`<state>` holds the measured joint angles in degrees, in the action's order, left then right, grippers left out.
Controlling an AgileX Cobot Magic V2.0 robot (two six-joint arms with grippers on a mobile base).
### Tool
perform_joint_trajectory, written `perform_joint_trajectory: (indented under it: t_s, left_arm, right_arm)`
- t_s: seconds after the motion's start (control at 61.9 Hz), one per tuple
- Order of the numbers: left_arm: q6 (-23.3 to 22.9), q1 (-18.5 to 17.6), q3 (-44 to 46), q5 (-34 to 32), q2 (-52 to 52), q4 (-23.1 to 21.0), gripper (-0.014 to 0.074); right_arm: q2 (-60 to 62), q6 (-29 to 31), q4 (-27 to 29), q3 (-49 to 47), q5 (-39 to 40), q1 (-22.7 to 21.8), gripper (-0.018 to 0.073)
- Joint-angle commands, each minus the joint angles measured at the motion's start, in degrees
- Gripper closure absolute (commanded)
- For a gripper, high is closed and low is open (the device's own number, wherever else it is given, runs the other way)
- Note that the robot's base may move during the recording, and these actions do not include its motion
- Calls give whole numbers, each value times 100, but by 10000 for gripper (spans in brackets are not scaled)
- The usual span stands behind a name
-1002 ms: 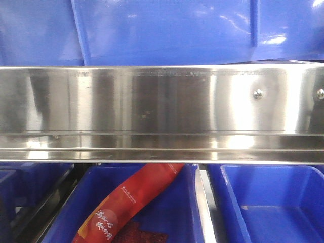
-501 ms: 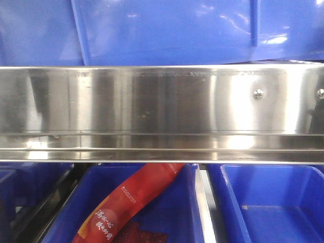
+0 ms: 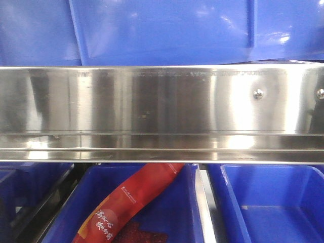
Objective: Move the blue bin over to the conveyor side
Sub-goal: 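Close left and right grippers on opposite rims of the blue bin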
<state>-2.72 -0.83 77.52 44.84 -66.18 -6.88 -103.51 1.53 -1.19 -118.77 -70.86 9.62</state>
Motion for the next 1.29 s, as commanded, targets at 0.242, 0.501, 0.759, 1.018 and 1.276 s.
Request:
perform_joint_trajectory:
  t_s: [0.242, 0.501, 0.759, 1.018, 1.276]
  left_arm:
    - [11, -303, 71, -746, -567, -46, 444]
    - [11, -359, 970, -681, -1408, -34, 211]
    - [-242, -359, 2289, 508, -2523, 16, 214]
    - [-649, -359, 3049, 1365, -3141, 688, 214]
    - [-651, -359, 3059, 1486, -3206, 445, 214]
  right_arm:
    - [81, 7, -203, -55, 90, -21, 637]
    - [93, 7, -203, -55, 90, -21, 637]
    - [93, 7, -203, -55, 90, -21, 637]
    - [93, 7, -203, -55, 90, -21, 637]
    - [83, 7, -203, -55, 90, -21, 637]
